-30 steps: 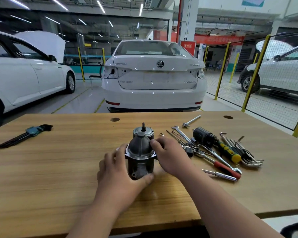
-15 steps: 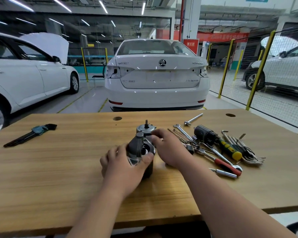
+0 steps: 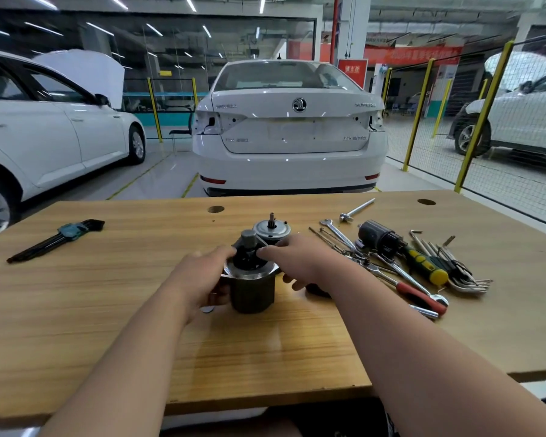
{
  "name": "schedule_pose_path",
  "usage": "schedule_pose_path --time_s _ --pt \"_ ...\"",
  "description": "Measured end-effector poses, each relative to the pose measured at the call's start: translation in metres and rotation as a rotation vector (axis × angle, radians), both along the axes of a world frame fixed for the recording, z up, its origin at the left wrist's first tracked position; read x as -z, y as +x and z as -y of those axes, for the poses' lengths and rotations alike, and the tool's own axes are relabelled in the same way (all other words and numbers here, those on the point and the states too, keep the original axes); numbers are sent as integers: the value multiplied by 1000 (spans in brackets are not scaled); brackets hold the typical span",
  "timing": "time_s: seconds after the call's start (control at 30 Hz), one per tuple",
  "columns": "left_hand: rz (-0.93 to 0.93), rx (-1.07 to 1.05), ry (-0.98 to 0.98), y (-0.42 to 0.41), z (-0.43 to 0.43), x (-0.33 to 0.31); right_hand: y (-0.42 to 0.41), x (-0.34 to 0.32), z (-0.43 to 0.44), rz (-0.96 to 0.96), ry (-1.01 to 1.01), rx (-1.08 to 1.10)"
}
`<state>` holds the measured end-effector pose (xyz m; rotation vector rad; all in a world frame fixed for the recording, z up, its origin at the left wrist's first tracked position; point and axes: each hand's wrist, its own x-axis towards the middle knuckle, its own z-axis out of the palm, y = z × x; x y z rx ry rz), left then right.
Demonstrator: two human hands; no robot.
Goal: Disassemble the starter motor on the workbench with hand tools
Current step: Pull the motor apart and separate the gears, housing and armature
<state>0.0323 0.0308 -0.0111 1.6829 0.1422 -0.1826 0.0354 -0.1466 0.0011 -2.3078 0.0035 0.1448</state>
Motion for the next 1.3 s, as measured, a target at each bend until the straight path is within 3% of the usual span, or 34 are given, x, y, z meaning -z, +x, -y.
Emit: schedule_pose_path --time_s 0.2,0.5,0.67,0.83,0.97,1.0,1.1,1.17,1.3 --pt "-121 202 105 0 -4 -15 5 -12 -4 -217 87 33" --pt "-105 -42 260 10 20 -11 4 -16 -15 -177 68 77" --pt "74 -186 544 9 32 -45 -7 -47 -23 -46 -55 162" --pt "344 -160 192 2 12 -80 -33 -80 -4 235 149 27" --pt "231 -346 -102 -2 -32 -74 -45 -55 5 342 140 65" --pt "220 -416 -96 -3 -48 -68 -46 -42 9 328 87 98" --pt "268 -529 231 -6 -90 -41 -40 -4 11 282 -134 128" --pt "202 -571 341 -6 -105 -15 -36 13 4 271 -203 128" --pt "33 -495 59 12 -111 14 -21 25 -20 254 -240 55"
